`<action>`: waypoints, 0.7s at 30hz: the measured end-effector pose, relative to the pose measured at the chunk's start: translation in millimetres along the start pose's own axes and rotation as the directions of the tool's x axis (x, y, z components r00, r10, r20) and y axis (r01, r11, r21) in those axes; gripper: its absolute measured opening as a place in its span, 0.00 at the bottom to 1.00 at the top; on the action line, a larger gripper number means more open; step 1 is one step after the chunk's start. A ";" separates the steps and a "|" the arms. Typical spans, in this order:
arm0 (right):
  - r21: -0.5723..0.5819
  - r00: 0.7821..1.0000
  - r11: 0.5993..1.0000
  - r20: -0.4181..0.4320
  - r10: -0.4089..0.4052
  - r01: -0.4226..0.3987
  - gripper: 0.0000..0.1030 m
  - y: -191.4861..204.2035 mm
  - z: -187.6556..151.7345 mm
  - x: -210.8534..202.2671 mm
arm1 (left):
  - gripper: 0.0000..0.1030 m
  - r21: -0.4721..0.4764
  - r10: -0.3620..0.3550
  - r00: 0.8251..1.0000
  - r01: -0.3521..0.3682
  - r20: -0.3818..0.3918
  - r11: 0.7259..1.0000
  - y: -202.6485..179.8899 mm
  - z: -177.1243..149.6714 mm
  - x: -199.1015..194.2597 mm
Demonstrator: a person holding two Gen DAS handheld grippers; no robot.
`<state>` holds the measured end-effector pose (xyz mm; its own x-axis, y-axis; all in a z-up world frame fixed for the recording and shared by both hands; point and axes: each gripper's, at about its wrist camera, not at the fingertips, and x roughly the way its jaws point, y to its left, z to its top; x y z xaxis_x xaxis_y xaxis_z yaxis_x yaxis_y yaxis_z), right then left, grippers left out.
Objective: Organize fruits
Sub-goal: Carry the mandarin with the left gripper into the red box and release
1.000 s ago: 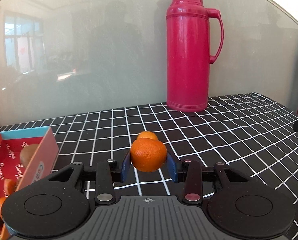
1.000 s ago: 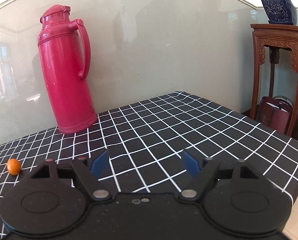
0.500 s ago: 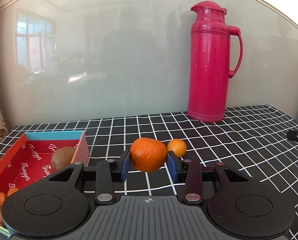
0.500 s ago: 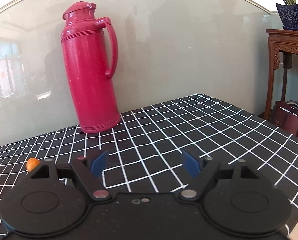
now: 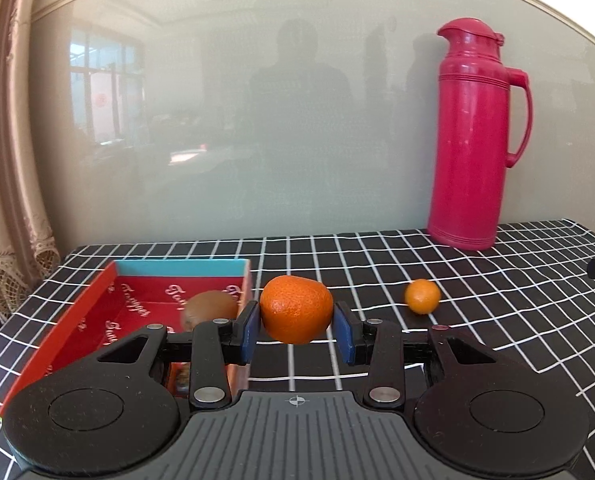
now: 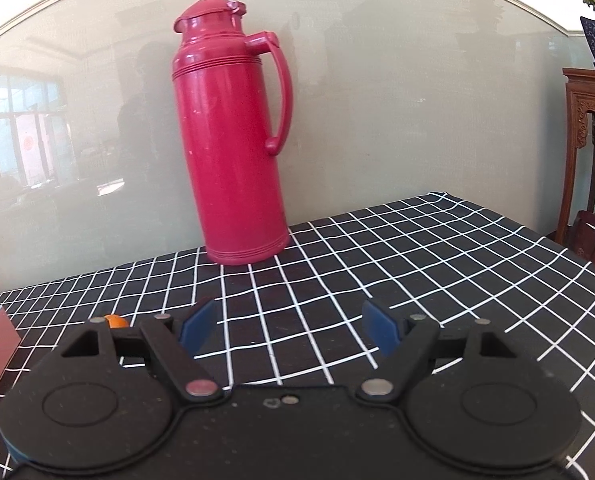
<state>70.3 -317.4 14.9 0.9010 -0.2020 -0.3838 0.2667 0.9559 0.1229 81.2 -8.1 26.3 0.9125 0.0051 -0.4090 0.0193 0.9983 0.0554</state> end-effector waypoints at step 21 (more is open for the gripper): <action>-0.052 0.995 0.993 -0.014 0.103 -0.104 0.77 66.8 -3.5 2.3 | 0.39 -0.077 0.177 0.981 -0.182 -0.075 0.980 100.8 -25.5 14.2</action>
<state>89.0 -253.3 19.0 0.9188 -0.0993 -0.3820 0.1537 0.9815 0.1145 85.6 94.1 2.8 0.8682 0.1857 -0.4602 -0.1789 0.9821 0.0589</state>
